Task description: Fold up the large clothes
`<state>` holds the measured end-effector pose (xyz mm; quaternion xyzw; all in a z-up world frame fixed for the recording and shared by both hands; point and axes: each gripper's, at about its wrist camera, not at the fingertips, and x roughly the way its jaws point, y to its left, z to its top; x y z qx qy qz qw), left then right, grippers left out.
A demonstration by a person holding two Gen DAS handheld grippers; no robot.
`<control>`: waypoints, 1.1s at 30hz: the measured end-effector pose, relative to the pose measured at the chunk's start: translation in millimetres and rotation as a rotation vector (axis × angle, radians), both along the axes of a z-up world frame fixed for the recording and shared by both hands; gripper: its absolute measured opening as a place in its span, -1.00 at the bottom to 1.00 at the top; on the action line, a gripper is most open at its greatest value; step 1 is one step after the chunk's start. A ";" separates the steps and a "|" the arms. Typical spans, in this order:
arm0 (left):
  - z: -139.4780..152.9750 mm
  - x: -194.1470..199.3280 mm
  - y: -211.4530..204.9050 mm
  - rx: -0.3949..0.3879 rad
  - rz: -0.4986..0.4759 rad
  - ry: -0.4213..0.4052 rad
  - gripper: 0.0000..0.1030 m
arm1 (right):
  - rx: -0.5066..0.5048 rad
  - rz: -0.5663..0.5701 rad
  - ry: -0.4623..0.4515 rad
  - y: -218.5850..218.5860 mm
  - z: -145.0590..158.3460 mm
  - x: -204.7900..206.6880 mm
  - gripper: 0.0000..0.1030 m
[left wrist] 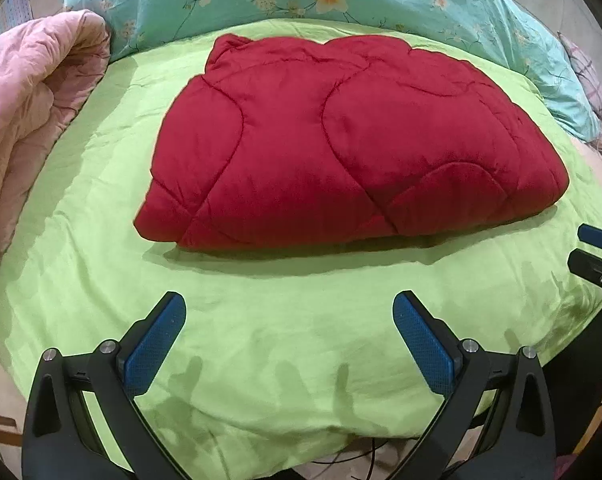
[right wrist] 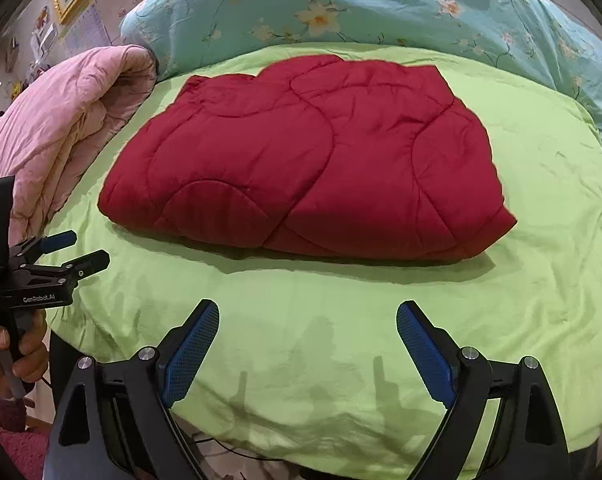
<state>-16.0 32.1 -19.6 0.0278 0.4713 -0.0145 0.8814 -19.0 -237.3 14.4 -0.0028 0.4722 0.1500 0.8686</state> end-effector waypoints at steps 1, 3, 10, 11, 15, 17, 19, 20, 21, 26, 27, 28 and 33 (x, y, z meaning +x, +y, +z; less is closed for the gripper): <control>3.4 -0.2 -0.5 0.004 0.000 -0.006 1.00 | -0.003 0.004 -0.009 0.7 4.9 -0.9 0.79; 16.8 0.2 -3.4 0.013 -0.005 -0.036 1.00 | -0.004 0.016 -0.033 2.7 16.6 -2.1 0.82; 44.3 3.8 -12.3 0.046 -0.007 -0.092 1.00 | -0.032 0.041 -0.102 11.6 42.8 -1.2 0.98; 43.5 5.8 -13.1 0.051 -0.004 -0.090 1.00 | -0.041 0.042 -0.098 12.9 39.7 1.0 0.98; 35.4 16.2 -12.8 0.055 0.024 -0.060 1.00 | -0.041 0.035 -0.053 13.6 22.6 10.4 0.98; 33.6 21.1 -14.6 0.051 0.028 -0.049 1.00 | -0.049 0.022 -0.035 14.5 13.3 17.5 0.98; 34.3 23.6 -16.0 0.051 0.029 -0.053 1.00 | -0.050 0.013 -0.020 13.7 7.2 23.8 0.98; 35.1 25.0 -16.8 0.053 0.029 -0.058 1.00 | -0.045 0.011 -0.014 13.6 5.4 26.4 0.98; 35.6 25.3 -17.9 0.056 0.028 -0.061 1.00 | -0.041 0.010 -0.011 13.5 4.1 28.7 0.98; 36.6 30.1 -21.3 0.074 0.026 -0.071 1.00 | -0.040 0.015 -0.015 14.3 5.0 36.3 0.98; 36.7 31.2 -22.0 0.076 0.024 -0.072 1.00 | -0.040 0.016 -0.018 14.4 5.9 38.0 0.98; 36.9 32.2 -21.6 0.078 0.023 -0.073 1.00 | -0.039 0.016 -0.020 14.1 6.5 39.9 0.98; 37.6 38.4 -21.7 0.087 0.019 -0.078 1.00 | -0.037 0.012 -0.020 13.2 8.1 47.4 0.98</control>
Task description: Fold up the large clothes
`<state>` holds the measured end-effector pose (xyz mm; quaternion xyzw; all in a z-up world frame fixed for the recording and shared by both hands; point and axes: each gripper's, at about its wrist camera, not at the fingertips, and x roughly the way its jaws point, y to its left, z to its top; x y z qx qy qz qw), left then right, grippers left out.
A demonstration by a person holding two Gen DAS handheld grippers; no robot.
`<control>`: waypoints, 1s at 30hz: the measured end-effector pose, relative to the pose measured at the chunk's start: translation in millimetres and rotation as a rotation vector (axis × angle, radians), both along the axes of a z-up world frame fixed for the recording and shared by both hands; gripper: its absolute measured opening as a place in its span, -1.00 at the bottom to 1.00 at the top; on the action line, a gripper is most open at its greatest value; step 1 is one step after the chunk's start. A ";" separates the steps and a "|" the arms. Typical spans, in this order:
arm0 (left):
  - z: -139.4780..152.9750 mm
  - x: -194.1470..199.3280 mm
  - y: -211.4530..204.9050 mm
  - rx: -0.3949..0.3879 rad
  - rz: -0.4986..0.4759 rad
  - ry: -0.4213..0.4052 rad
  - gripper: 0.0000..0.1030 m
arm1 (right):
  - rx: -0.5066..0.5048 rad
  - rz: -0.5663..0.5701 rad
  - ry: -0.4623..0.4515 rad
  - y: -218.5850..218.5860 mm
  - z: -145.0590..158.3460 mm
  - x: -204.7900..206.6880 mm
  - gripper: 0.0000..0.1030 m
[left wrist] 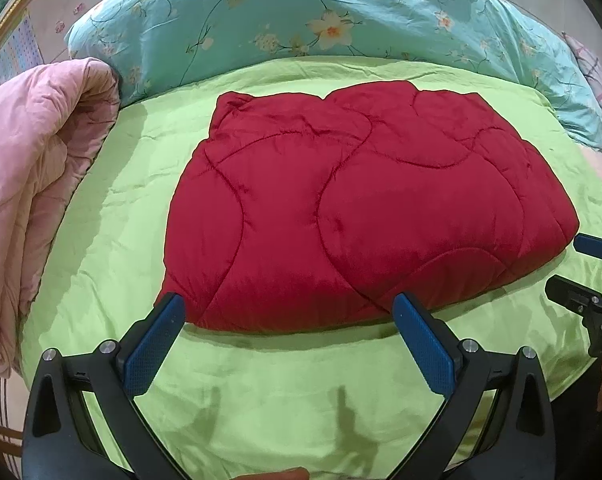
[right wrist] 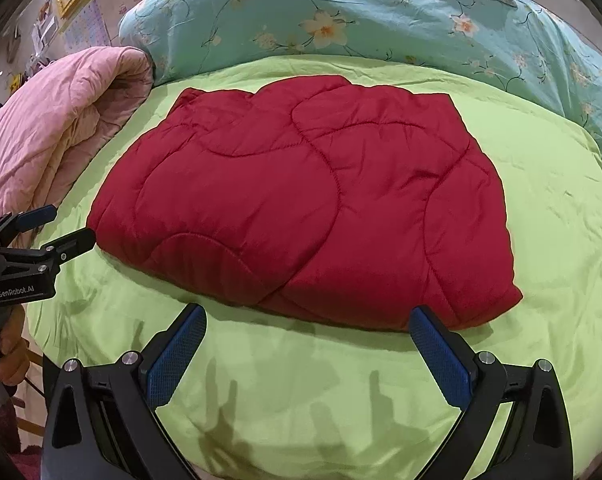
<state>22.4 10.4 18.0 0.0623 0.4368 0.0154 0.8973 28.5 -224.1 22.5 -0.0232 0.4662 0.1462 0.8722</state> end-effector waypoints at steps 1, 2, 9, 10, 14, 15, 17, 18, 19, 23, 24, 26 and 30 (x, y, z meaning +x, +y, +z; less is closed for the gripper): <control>0.2 0.6 0.0 0.002 0.000 -0.001 1.00 | 0.000 0.000 -0.001 -0.1 0.3 1.6 0.98; 0.3 1.5 0.1 0.003 0.001 -0.002 1.00 | -0.001 0.000 -0.001 -0.2 0.8 3.1 0.98; 0.1 7.2 -1.4 0.004 -0.006 -0.003 1.00 | -0.005 0.007 -0.007 0.4 4.1 10.6 0.98; -0.1 8.5 -1.6 0.003 -0.007 -0.003 1.00 | -0.005 0.008 -0.007 0.8 4.1 11.6 0.98; -0.5 12.4 -2.0 0.004 -0.010 -0.003 1.00 | -0.007 0.011 -0.004 2.8 4.1 14.7 0.98; -0.8 13.1 -2.5 0.005 -0.010 -0.002 1.00 | -0.008 0.011 -0.004 3.4 4.2 15.1 0.98; -1.0 14.2 -2.9 0.005 -0.011 -0.002 1.00 | -0.007 0.011 -0.004 3.6 4.5 16.6 0.98; -1.2 14.9 -3.0 0.005 -0.011 -0.002 1.00 | -0.006 0.011 -0.003 3.8 4.4 16.4 0.98; -1.0 14.2 -3.2 0.006 -0.010 -0.002 1.00 | -0.006 0.011 -0.002 3.7 4.3 16.5 0.98; -1.9 15.3 -2.9 0.004 -0.011 0.001 1.00 | -0.006 0.014 0.004 4.6 3.1 18.0 0.98; -2.8 16.8 -2.5 0.003 -0.010 0.005 1.00 | -0.006 0.016 0.006 4.9 2.8 18.8 0.98; -4.3 19.3 -2.4 -0.003 -0.010 0.009 1.00 | -0.007 0.018 0.009 5.7 2.4 19.9 0.98; -5.6 21.8 -1.5 -0.005 -0.007 0.010 1.00 | -0.008 0.019 0.011 6.8 2.3 21.2 0.98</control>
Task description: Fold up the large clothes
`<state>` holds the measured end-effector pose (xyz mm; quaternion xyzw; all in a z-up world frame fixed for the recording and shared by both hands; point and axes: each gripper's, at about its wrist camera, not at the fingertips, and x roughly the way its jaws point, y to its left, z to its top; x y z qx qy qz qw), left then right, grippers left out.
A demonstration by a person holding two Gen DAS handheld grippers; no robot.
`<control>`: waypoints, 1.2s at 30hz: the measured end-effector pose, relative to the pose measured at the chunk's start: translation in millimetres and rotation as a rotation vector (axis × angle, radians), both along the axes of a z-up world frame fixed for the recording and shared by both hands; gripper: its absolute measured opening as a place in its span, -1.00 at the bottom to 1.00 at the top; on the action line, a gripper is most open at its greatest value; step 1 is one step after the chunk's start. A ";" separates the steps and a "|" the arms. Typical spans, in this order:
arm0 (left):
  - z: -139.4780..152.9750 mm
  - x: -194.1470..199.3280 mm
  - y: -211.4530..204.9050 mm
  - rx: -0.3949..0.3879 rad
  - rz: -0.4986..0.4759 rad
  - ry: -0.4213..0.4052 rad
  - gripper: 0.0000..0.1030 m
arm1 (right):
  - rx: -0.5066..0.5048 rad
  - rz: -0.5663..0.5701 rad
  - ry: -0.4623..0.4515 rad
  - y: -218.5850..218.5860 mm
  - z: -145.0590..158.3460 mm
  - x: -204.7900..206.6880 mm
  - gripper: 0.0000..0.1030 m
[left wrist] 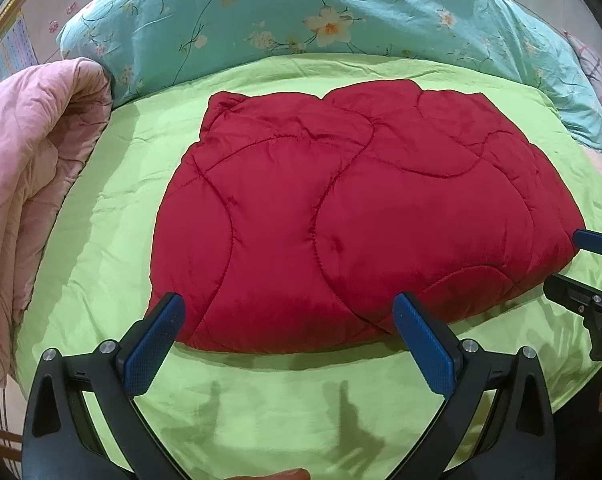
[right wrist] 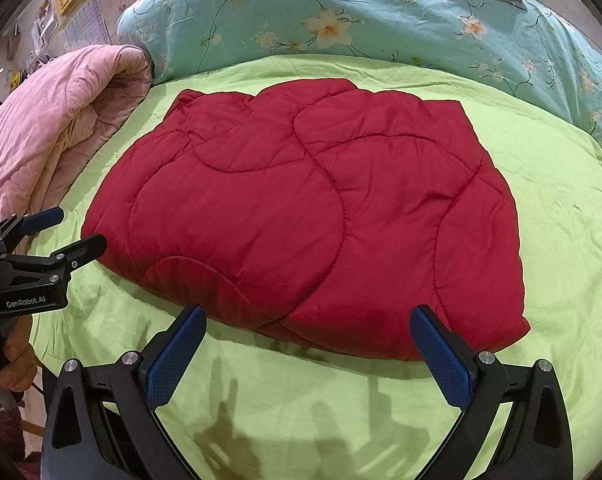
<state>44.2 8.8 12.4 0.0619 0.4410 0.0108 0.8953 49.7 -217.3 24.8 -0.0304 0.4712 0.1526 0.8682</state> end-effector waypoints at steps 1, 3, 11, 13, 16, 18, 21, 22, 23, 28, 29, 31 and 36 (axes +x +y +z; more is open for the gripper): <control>-0.5 -0.1 -0.1 0.001 0.001 0.000 1.00 | -0.001 -0.001 0.000 0.2 -0.1 0.0 0.98; -1.0 0.3 0.0 0.002 0.002 -0.001 1.00 | 0.001 -0.001 0.002 0.6 -0.3 0.1 0.98; -1.1 0.4 1.1 0.004 0.003 -0.004 1.00 | -0.001 0.006 0.001 2.2 -1.1 1.0 0.98; -0.8 0.4 1.3 0.004 0.004 -0.005 1.00 | -0.001 0.005 0.001 2.6 -1.0 0.6 0.98; 0.2 0.6 1.0 0.004 0.003 -0.007 1.00 | -0.001 0.005 0.001 2.6 -0.9 0.4 0.98; 0.8 0.5 0.6 0.005 0.002 -0.010 1.00 | -0.001 0.005 0.000 2.9 -0.9 0.4 0.98; 1.3 0.6 0.5 0.005 0.001 -0.011 1.00 | -0.001 0.005 -0.001 3.5 -0.8 0.3 0.98; 1.7 -0.1 -0.1 0.005 0.000 -0.011 1.00 | -0.002 0.005 -0.001 3.8 -0.9 0.3 0.98; 1.9 -0.1 -0.3 0.005 0.000 -0.012 1.00 | -0.001 0.005 -0.001 3.6 -0.9 0.1 0.98; 2.6 -0.3 -1.1 0.005 0.001 -0.013 1.00 | -0.003 0.009 -0.003 4.5 0.9 0.1 0.98; 2.8 -0.4 -1.2 0.007 0.001 -0.013 1.00 | -0.002 0.009 -0.003 4.4 1.5 0.2 0.98; 3.1 -0.4 -1.4 0.006 0.001 -0.014 1.00 | -0.001 0.010 -0.005 3.7 2.2 0.3 0.98; 2.8 -0.5 -1.3 0.007 0.001 -0.014 1.00 | -0.003 0.009 -0.006 3.6 2.8 0.0 0.98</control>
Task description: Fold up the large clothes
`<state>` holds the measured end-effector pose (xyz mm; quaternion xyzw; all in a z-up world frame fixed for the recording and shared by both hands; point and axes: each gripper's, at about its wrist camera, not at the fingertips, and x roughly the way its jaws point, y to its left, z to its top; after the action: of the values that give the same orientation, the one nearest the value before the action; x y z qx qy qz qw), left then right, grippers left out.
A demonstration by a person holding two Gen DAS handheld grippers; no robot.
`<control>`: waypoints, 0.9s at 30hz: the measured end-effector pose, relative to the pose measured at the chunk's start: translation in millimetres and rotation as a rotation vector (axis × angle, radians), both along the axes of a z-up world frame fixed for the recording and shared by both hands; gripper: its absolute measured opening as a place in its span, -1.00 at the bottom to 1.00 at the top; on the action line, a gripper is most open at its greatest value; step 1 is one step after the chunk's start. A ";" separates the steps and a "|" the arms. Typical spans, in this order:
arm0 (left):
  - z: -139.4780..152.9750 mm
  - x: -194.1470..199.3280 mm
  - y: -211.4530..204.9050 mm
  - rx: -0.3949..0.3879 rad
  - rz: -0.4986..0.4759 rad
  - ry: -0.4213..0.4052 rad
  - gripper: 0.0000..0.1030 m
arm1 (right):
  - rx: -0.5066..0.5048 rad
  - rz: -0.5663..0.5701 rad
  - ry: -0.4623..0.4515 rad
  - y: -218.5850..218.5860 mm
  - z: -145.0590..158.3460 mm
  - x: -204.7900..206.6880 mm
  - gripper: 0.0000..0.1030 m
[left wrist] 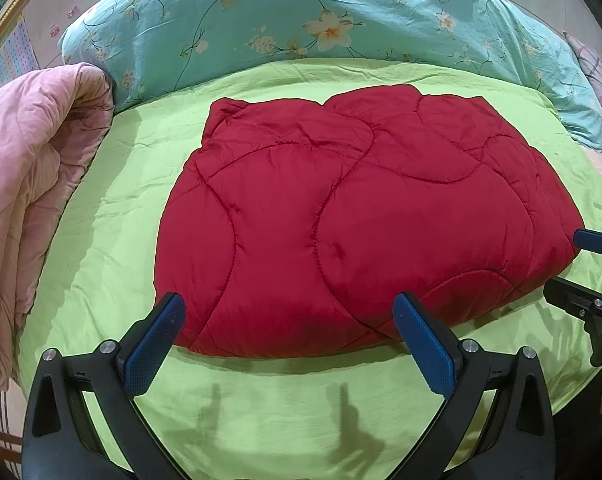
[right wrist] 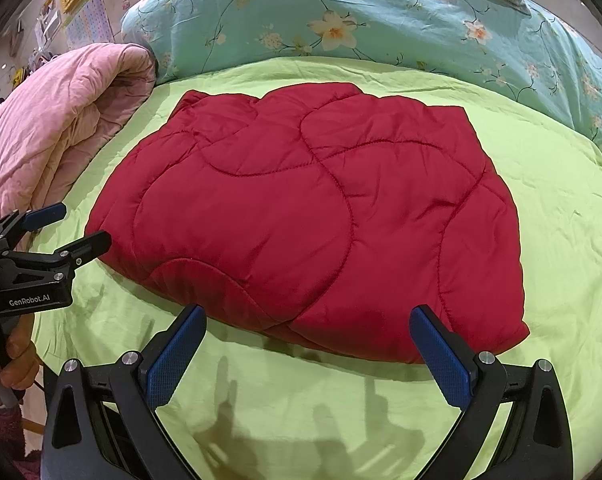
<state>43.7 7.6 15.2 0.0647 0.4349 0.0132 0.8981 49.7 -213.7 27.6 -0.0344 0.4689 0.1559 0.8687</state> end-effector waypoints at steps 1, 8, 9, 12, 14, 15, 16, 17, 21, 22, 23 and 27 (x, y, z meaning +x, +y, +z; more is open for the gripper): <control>0.0 0.0 0.0 0.000 -0.001 0.000 1.00 | -0.001 0.000 0.000 0.1 0.1 -0.1 0.98; 1.7 -1.0 -2.1 0.003 -0.005 -0.003 1.00 | 0.001 0.000 0.000 -0.1 0.0 0.1 0.98; 1.9 -1.0 -2.3 0.003 -0.006 -0.003 1.00 | 0.000 0.001 0.000 -0.1 -0.3 -0.1 0.98; 1.6 -0.8 -2.3 0.002 -0.007 -0.003 1.00 | 0.000 0.001 -0.001 -0.7 0.4 -0.3 0.98; 1.8 -0.8 -2.4 0.003 -0.008 -0.003 1.00 | -0.001 0.001 -0.001 -0.6 0.3 -0.3 0.98; 1.7 -0.9 -2.5 0.003 -0.007 -0.004 1.00 | -0.001 0.001 -0.001 -0.5 0.7 -0.3 0.98; 1.8 -0.9 -2.5 0.003 -0.007 -0.004 1.00 | 0.000 0.001 -0.001 -0.3 0.4 -0.5 0.98; 1.9 -0.8 -2.5 0.002 -0.007 -0.004 1.00 | 0.000 0.001 0.000 -0.3 0.6 -0.4 0.98; 1.9 -0.6 -2.6 0.004 -0.008 -0.004 1.00 | 0.001 0.001 -0.001 0.0 0.5 -0.6 0.98; 1.8 -0.7 -2.3 0.002 -0.008 -0.003 1.00 | 0.001 0.001 -0.001 0.1 0.4 -0.6 0.98; 1.9 -0.6 -2.4 0.001 -0.009 -0.003 1.00 | 0.001 0.001 -0.001 -0.1 1.0 -0.6 0.98; 1.6 -0.1 -2.2 0.001 -0.007 -0.003 1.00 | 0.001 0.001 -0.003 -0.1 1.4 -0.5 0.98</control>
<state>43.6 5.4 16.8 0.0667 0.4333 0.0101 0.8987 49.3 -213.8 29.0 -0.0347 0.4674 0.1566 0.8694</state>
